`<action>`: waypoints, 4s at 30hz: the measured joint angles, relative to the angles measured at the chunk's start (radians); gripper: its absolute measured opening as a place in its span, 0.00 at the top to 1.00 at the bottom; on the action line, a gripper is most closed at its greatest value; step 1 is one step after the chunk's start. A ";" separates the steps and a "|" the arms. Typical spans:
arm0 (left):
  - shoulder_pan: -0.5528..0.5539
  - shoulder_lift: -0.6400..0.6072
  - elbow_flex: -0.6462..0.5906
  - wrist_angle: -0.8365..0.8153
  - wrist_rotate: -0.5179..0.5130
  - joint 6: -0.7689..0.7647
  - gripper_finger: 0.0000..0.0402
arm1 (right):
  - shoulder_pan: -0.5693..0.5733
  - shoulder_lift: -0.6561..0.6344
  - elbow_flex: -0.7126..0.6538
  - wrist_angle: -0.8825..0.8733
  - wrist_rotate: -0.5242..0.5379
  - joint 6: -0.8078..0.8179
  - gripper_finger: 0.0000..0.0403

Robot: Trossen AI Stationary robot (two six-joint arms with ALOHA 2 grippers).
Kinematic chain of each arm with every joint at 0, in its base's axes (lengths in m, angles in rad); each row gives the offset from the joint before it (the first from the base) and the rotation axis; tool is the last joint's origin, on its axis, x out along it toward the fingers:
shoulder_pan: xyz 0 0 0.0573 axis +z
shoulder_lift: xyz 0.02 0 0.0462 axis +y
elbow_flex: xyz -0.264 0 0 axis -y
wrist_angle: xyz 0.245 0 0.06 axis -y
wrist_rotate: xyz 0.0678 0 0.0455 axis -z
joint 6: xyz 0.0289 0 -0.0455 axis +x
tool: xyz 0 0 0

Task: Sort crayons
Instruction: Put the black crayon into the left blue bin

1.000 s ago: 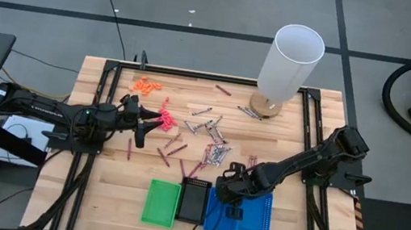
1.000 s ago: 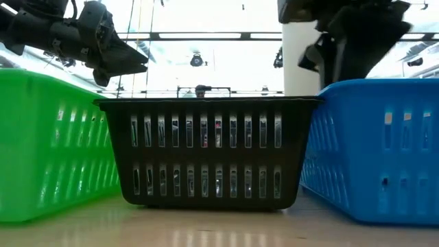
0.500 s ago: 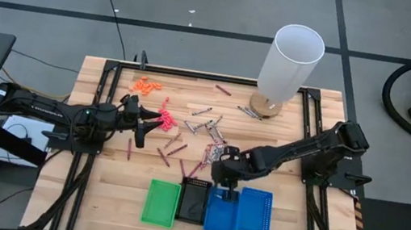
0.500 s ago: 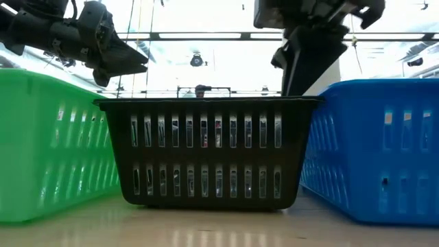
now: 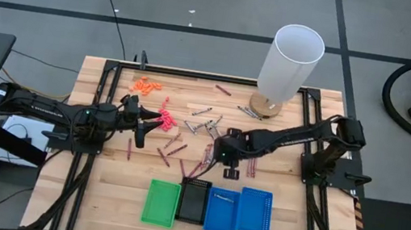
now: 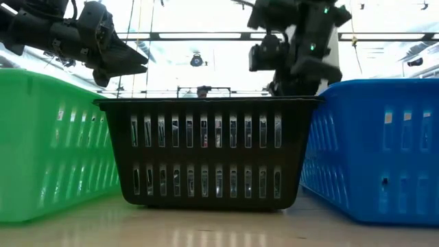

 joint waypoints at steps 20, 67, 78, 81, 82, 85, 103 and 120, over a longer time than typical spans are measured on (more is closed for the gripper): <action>0.000 0.000 0.000 -0.022 0.000 0.000 0.61 | -0.193 -0.004 -0.051 0.099 -0.024 -0.030 0.73; 0.001 0.000 0.000 -0.037 0.000 -0.008 0.61 | -0.304 0.163 -0.056 0.318 -0.011 0.177 0.94; 0.001 0.000 0.000 -0.038 0.000 -0.026 0.61 | -0.300 0.068 -0.061 0.247 0.067 0.171 0.92; 0.001 0.000 0.000 -0.038 0.000 -0.026 0.61 | -0.281 0.023 -0.061 0.227 0.075 0.173 0.92; 0.001 0.000 0.000 -0.038 0.000 -0.027 0.61 | -0.273 0.005 -0.061 0.223 0.080 0.175 0.92; 0.001 0.000 0.000 -0.040 0.000 -0.031 0.61 | -0.244 -0.039 -0.060 0.208 0.074 0.196 0.92; 0.001 0.000 0.000 -0.039 0.000 -0.052 0.61 | 0.068 -0.157 -0.059 0.232 -0.025 0.423 0.91; 0.001 0.000 0.000 -0.039 0.000 -0.061 0.61 | 0.328 -0.156 -0.063 0.263 0.046 0.578 0.91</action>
